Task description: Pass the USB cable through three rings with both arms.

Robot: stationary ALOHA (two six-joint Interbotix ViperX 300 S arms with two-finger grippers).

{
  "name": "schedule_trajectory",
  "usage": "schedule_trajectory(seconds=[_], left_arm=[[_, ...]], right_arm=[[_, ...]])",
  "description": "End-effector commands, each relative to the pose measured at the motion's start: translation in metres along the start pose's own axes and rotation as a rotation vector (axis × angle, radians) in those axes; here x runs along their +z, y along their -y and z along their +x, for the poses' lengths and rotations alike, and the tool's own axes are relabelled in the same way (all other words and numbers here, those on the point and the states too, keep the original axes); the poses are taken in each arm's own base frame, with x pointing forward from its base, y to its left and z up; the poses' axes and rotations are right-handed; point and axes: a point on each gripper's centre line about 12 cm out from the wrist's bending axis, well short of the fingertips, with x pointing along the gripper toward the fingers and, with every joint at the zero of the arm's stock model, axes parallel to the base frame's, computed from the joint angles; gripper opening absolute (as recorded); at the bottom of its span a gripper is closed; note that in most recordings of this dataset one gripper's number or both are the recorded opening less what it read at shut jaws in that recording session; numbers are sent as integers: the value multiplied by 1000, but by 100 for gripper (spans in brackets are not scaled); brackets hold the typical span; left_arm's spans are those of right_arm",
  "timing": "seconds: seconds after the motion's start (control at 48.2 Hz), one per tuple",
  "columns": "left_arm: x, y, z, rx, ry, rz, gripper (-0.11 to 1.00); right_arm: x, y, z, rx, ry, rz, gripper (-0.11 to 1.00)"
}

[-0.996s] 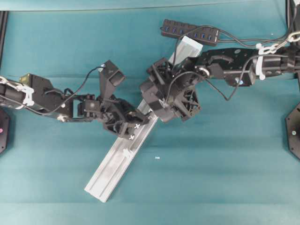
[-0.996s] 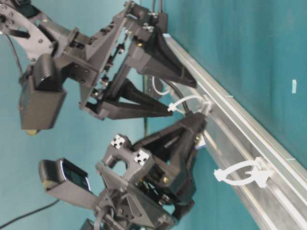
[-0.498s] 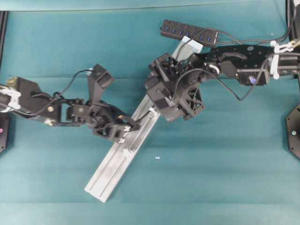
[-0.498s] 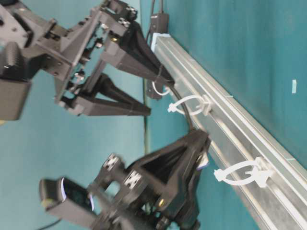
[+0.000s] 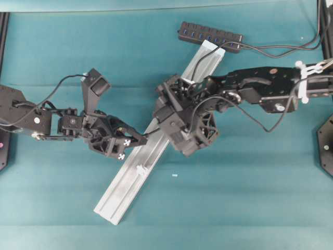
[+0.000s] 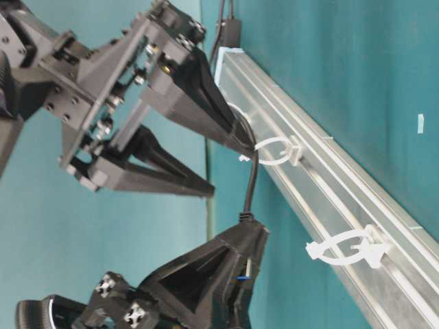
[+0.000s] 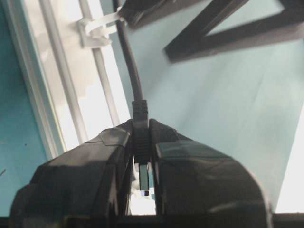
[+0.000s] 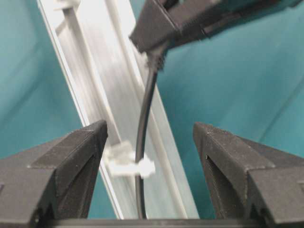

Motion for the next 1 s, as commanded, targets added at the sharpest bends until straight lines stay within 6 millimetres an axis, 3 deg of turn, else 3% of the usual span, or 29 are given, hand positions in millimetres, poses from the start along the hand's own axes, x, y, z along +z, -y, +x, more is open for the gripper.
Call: schedule_trajectory(seconds=[0.0, 0.353, 0.498, 0.685, 0.975], left_arm=[[14, 20, -8, -66, 45, 8, 10], [13, 19, -8, -62, 42, 9, 10], [13, 20, -7, -63, 41, 13, 10], [12, 19, -7, -59, 39, 14, 10], [5, 13, -9, -29, 8, 50, 10]], right_arm=[[5, 2, 5, -8, 10, 10, 78], [10, 8, 20, -9, 11, 147, 73], [14, 3, 21, 10, 11, 181, 52], [22, -8, 23, 82, -12, 190, 9], [21, -2, 24, 93, -32, 214, 7]])
